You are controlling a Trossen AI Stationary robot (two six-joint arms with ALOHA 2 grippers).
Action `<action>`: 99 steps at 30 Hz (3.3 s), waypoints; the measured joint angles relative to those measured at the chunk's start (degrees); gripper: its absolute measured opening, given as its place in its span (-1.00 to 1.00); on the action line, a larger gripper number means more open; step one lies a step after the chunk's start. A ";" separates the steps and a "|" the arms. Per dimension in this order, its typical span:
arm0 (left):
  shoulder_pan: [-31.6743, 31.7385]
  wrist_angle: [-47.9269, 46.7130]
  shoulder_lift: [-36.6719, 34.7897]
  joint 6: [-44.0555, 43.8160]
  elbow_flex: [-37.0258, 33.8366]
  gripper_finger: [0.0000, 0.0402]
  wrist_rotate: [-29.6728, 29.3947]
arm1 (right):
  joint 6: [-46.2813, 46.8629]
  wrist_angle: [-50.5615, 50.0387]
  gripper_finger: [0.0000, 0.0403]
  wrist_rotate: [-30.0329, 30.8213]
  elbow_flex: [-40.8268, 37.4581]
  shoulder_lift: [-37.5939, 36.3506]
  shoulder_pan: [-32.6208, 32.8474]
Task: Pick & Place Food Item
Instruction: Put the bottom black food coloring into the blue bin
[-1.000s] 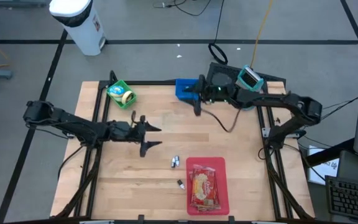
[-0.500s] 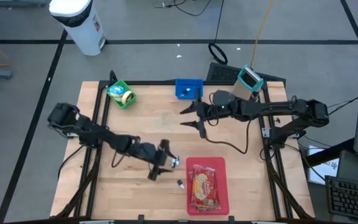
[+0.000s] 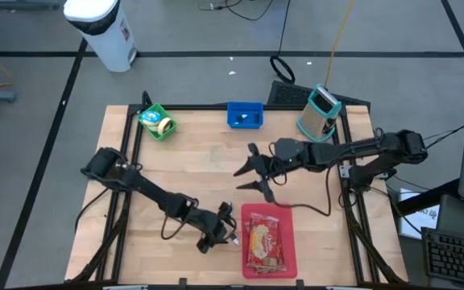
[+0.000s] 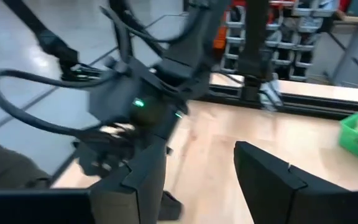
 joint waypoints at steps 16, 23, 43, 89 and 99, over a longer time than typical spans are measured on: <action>1.36 5.47 6.72 -2.55 0.11 0.36 3.38 | 0.50 0.69 -0.15 0.17 0.00 -0.02 6.68; 2.50 6.78 8.17 -4.96 0.20 0.36 6.34 | 0.42 0.41 -0.15 0.19 0.00 -0.02 6.57; 2.53 7.97 8.46 -8.92 0.07 -0.56 7.80 | 0.57 -3.75 -0.15 0.17 0.00 -0.02 6.55; 3.72 -15.18 -20.42 16.32 0.04 -0.60 -41.52 | 18.31 38.71 -0.15 22.97 -28.91 3.18 3.37; 5.97 -11.70 -20.33 20.28 0.04 -0.60 -39.02 | 26.55 48.23 -0.02 17.28 -27.43 8.26 0.32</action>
